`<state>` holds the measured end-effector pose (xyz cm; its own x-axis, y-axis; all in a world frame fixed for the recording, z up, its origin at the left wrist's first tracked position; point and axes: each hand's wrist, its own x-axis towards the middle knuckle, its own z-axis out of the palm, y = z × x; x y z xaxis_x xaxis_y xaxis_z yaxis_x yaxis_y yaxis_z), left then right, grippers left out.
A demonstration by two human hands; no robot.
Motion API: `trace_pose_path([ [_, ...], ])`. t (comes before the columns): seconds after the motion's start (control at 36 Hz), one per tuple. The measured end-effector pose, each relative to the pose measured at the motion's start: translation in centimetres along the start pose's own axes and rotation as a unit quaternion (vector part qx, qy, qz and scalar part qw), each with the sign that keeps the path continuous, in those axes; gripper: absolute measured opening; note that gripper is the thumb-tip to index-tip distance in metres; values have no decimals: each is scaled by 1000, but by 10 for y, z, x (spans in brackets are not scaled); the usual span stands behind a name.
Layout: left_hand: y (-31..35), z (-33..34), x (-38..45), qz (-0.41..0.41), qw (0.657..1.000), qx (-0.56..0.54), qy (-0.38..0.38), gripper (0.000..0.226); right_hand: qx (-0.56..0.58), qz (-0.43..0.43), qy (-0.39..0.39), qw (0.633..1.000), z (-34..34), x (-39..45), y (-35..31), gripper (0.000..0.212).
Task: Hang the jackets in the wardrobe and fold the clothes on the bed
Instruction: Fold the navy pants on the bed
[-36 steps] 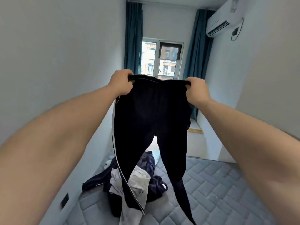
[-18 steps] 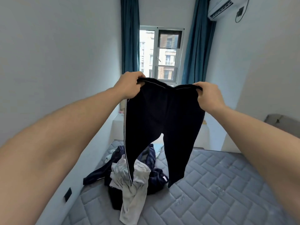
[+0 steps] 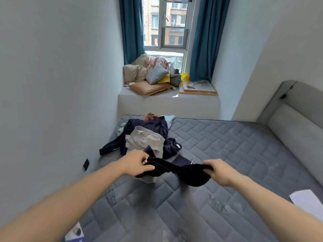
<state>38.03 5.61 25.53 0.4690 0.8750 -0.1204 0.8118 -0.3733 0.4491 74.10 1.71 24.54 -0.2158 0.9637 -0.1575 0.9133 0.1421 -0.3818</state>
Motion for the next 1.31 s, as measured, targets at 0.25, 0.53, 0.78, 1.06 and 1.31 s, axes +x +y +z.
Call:
trace_pose_path([
  [0.25,-48,187,-110,-61,986,-3,-156,18,34,103,-134,985,183,-98,4,14],
  [0.53,-95,343,-174,-175,966,-48,-182,38,51,196,-224,953,337,-130,21,44],
  [0.78,-128,438,-192,-239,945,-51,-215,27,-2,170,-255,952,431,-142,62,38],
  [1.06,-95,320,-49,-343,905,-251,-21,15,68,201,-123,969,305,-33,66,12],
  [1.31,1,-20,145,-137,945,-183,232,12,115,120,193,967,-24,122,17,14],
])
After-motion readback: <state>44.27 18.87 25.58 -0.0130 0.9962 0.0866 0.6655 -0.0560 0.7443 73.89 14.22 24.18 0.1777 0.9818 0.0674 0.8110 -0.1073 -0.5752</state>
